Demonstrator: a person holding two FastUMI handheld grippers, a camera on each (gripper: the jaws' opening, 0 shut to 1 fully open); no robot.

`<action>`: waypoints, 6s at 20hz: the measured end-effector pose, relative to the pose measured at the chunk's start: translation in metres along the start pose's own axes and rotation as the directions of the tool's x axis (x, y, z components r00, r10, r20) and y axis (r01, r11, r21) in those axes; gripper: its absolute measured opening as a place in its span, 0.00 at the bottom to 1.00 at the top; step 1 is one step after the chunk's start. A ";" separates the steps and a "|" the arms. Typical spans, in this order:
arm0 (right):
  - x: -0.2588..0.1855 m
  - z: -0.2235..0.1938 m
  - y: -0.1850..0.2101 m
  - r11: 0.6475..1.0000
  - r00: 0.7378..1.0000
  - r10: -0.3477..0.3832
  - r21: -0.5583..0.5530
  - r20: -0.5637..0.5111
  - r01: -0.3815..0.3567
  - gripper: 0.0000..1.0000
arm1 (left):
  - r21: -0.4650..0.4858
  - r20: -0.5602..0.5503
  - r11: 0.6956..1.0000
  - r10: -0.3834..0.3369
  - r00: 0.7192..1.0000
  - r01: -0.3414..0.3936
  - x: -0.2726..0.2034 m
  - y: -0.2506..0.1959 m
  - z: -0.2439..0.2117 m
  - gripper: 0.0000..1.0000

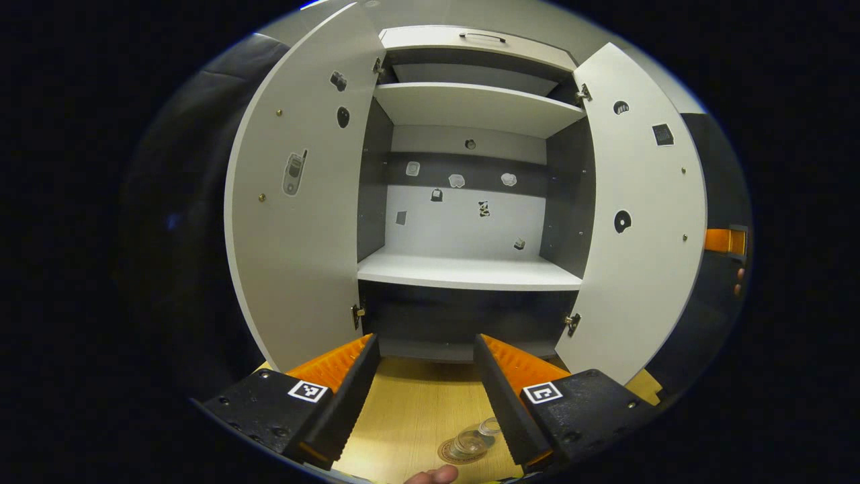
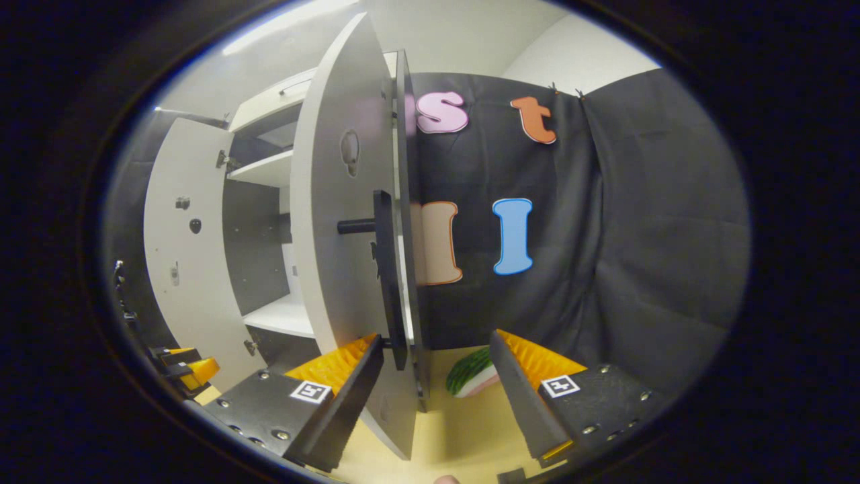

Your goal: Grasp the bottle in the cabinet with the left hand and place it on the coaster, then close the right door with the right hand and the left door with the left hand.

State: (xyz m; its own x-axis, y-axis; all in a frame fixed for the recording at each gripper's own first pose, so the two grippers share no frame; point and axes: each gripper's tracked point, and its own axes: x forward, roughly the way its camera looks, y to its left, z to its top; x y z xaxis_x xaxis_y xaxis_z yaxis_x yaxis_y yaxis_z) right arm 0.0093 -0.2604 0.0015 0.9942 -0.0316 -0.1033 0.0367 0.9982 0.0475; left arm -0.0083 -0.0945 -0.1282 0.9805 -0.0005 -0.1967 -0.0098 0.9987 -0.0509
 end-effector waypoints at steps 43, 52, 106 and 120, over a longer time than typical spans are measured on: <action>0.140 -0.014 0.239 0.977 0.977 0.210 -0.031 0.041 -0.209 1.00 | -0.095 0.113 0.975 0.212 0.971 -0.202 -0.050 0.164 0.062 0.90; 0.166 -0.015 0.254 0.992 0.989 0.126 -0.030 0.084 -0.124 1.00 | -0.090 0.140 0.968 0.247 0.959 -0.236 -0.058 0.219 0.083 0.90; 0.086 -0.061 0.181 0.995 0.998 0.063 0.073 -0.016 -0.062 1.00 | 0.012 0.166 0.973 -0.228 0.959 0.229 0.018 0.120 0.122 0.89; 0.065 -0.071 0.130 0.991 0.998 0.028 0.136 -0.054 -0.020 1.00 | 0.116 0.178 0.965 -0.254 0.951 0.236 0.087 0.027 0.124 0.97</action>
State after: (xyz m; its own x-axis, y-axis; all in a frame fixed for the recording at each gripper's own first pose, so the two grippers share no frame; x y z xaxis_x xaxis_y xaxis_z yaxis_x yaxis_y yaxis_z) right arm 0.0710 -0.1292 -0.0700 0.9878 -0.0011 -0.1557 0.0301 0.9825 0.1839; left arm 0.1012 -0.0607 -0.0254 0.9696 -0.2446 -0.0002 0.2445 0.9695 0.0185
